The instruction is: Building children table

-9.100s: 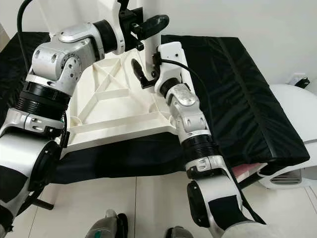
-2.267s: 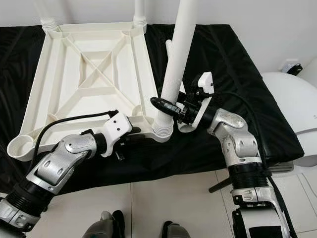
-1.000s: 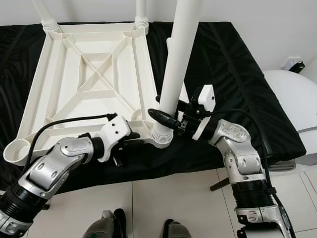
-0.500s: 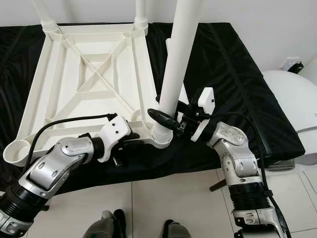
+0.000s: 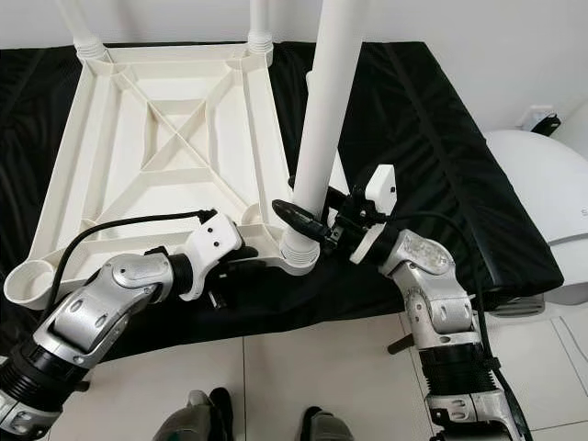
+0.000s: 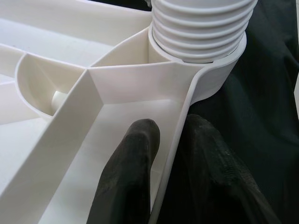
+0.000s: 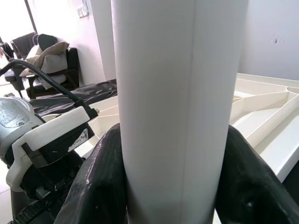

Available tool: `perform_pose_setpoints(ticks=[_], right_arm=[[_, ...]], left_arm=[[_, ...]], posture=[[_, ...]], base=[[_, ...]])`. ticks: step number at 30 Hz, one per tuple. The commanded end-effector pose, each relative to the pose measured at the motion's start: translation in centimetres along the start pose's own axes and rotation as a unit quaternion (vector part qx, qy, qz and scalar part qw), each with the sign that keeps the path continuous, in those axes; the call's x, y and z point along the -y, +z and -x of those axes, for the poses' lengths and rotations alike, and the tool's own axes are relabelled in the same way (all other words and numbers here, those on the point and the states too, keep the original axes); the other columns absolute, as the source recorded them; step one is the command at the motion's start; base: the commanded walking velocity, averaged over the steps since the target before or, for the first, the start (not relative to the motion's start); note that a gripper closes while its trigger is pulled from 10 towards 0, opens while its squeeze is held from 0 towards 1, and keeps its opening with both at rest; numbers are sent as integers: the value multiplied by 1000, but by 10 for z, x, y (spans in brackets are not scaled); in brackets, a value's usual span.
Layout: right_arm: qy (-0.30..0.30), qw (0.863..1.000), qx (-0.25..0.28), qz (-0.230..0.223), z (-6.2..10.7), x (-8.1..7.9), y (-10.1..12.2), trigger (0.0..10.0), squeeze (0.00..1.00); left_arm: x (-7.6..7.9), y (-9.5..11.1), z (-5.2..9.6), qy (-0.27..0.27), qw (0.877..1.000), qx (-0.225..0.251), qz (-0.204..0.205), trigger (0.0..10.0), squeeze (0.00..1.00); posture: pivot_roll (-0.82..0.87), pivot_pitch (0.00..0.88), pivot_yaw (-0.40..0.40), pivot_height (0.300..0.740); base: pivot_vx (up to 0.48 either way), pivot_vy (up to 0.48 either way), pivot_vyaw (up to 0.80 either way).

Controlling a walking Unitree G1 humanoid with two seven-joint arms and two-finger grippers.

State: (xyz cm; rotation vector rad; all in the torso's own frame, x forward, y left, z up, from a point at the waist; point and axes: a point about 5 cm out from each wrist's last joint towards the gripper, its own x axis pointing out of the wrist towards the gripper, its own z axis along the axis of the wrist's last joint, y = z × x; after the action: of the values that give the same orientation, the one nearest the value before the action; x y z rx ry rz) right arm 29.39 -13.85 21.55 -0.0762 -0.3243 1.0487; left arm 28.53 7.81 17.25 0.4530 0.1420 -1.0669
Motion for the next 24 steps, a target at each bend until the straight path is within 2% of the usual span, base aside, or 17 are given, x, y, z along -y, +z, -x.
perform_pose_setpoints(ticks=[1, 24], right_arm=[[-9, 996, -65, -59, 5, -13, -35, 10000, 0], [-68, 996, -26, -48, 0, -33, -26, 10000, 0]], left_arm=[[14, 7, -5, -45, 999, 13, -9, 10000, 0], [14, 11, -4, -44, 999, 18, -8, 10000, 0]], posture=[[-58, 256, -2, 740], [-62, 274, -4, 740]], base=[[0, 0, 0], [0, 0, 0]])
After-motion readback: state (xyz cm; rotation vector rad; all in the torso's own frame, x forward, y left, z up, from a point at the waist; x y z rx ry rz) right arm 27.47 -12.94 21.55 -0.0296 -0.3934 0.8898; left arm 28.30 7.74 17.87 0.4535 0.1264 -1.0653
